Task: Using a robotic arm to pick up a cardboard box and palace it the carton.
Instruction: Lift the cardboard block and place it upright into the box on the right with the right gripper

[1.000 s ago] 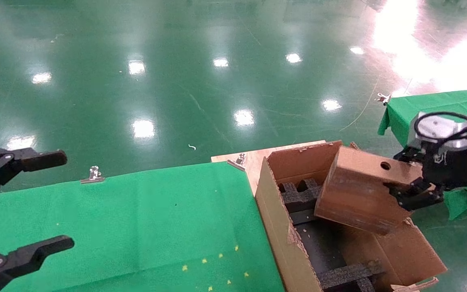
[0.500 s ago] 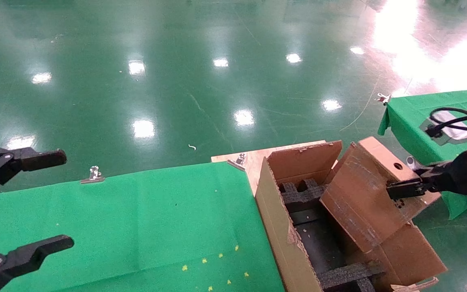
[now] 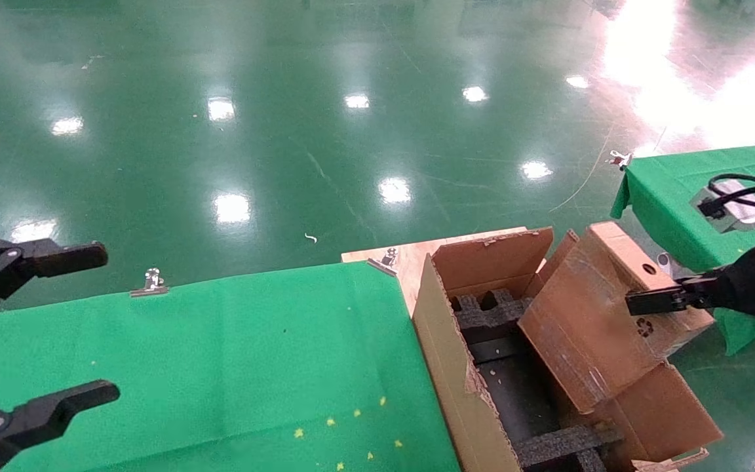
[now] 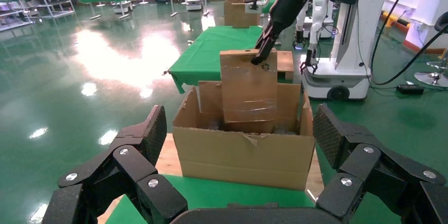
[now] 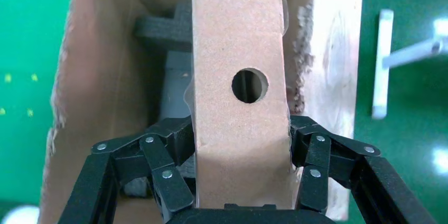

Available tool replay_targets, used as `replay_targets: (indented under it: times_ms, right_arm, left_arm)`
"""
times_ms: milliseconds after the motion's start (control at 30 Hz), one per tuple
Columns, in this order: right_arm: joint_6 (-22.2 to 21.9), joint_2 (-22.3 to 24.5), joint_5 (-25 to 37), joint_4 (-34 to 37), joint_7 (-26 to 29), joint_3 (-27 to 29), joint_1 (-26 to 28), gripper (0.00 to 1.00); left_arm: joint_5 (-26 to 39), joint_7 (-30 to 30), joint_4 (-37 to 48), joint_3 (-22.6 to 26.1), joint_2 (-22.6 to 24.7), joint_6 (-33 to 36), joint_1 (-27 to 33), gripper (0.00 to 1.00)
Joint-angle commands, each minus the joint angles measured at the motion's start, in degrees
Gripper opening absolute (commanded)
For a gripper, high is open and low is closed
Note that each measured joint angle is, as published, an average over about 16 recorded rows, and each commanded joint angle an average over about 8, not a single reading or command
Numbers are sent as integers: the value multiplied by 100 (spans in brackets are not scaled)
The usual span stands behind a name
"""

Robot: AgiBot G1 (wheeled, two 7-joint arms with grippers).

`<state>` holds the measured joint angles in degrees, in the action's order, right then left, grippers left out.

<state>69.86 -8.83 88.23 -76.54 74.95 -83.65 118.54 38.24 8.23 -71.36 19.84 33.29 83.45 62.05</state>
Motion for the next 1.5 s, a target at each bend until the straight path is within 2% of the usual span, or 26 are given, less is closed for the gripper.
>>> replay_targets:
  times_ms: [33, 367, 733, 1500]
  right_arm:
    - [-32, -17, 43, 33, 56, -17, -19, 0]
    - [-402, -136, 545, -74, 677, -222, -269, 0]
    - [-620, -272, 719, -104, 897, -457, -598, 0]
    - [-1998, -615, 1234, -43, 1453, -893, -1466, 0]
  left_arm:
    - [0, 0, 0, 0, 0, 0, 0, 100]
    - [0, 0, 0, 0, 0, 0, 0, 100]
    - [0, 0, 0, 1, 0, 0, 0, 100]
    - [-1, -1, 0, 1, 0, 0, 0, 100]
